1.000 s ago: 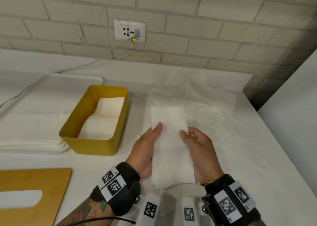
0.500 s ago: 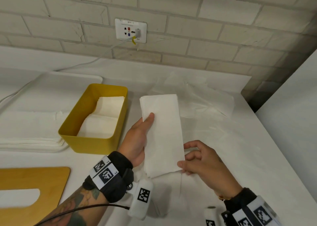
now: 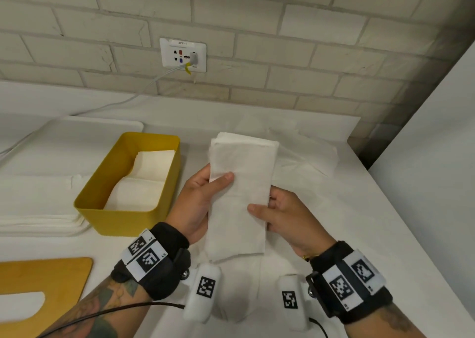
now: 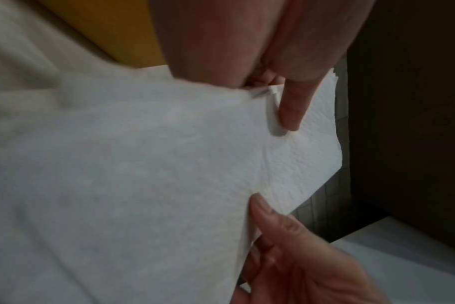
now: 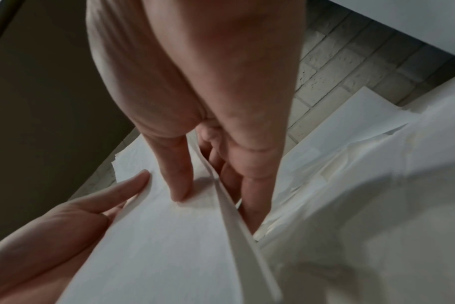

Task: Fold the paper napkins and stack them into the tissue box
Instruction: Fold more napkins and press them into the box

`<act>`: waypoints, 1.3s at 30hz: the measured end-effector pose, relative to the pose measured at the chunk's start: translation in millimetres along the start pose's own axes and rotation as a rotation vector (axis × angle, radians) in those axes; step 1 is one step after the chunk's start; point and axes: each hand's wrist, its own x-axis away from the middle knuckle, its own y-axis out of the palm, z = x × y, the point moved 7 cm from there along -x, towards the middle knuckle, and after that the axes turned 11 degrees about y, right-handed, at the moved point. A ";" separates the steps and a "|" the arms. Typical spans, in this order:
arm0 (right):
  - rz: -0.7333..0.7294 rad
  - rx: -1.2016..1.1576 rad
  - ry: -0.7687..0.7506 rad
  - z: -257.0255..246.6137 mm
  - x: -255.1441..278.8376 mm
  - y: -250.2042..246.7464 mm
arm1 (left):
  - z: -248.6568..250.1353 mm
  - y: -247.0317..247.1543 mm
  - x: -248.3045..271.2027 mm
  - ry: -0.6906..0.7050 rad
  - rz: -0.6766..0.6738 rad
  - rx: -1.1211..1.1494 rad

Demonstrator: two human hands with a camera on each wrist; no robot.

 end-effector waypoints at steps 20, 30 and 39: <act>0.105 -0.054 -0.090 -7.1 11.7 -10.6 | -6.0 11.2 5.7 -0.001 0.088 -0.203; 0.216 -0.036 -0.163 -16.3 12.1 -6.6 | 5.3 23.2 4.2 0.152 0.020 -0.456; 0.176 0.021 -0.137 -5.9 14.6 -5.5 | 21.6 23.9 -6.1 0.221 0.078 -0.371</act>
